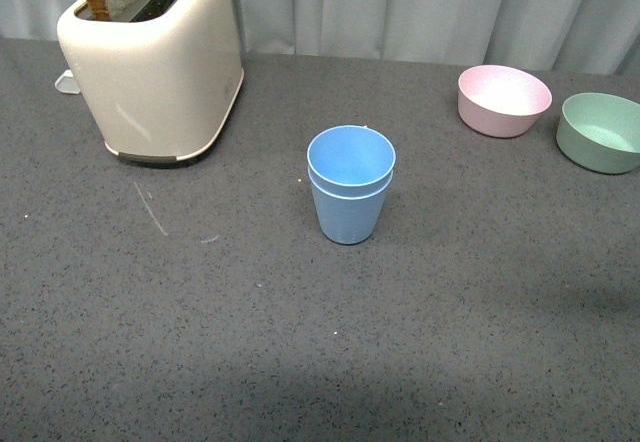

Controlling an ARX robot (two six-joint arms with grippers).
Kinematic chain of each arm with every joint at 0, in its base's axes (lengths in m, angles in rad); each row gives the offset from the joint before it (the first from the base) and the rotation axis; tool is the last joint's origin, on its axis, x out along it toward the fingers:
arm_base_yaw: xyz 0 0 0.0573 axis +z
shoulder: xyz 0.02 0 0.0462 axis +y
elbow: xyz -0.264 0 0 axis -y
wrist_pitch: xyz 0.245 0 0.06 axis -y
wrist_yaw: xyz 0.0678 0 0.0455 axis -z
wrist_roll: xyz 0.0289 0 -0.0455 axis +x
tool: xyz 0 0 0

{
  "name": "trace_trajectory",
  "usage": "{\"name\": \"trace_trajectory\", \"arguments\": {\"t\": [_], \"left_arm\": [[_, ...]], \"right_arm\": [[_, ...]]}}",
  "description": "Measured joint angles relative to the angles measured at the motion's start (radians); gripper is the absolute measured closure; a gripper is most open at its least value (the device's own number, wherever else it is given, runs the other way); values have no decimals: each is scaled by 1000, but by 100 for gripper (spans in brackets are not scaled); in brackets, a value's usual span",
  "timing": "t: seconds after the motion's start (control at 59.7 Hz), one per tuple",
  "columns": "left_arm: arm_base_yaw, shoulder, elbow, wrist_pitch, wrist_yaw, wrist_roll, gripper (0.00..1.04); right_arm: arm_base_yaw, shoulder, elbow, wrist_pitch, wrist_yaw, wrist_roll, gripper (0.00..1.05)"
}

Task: Stack blue cups with both arms

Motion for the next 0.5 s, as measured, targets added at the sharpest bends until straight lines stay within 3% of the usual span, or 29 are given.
{"name": "trace_trajectory", "arguments": {"t": [0.184, 0.285, 0.502], "left_arm": [[0, 0, 0, 0, 0, 0, 7], [0, 0, 0, 0, 0, 0, 7], [0, 0, 0, 0, 0, 0, 7]], "right_arm": [[-27, -148, -59, -88, -32, 0, 104], [-97, -264, -91, -169, -95, 0, 104], [-101, -439, -125, -309, -102, 0, 104]]}}
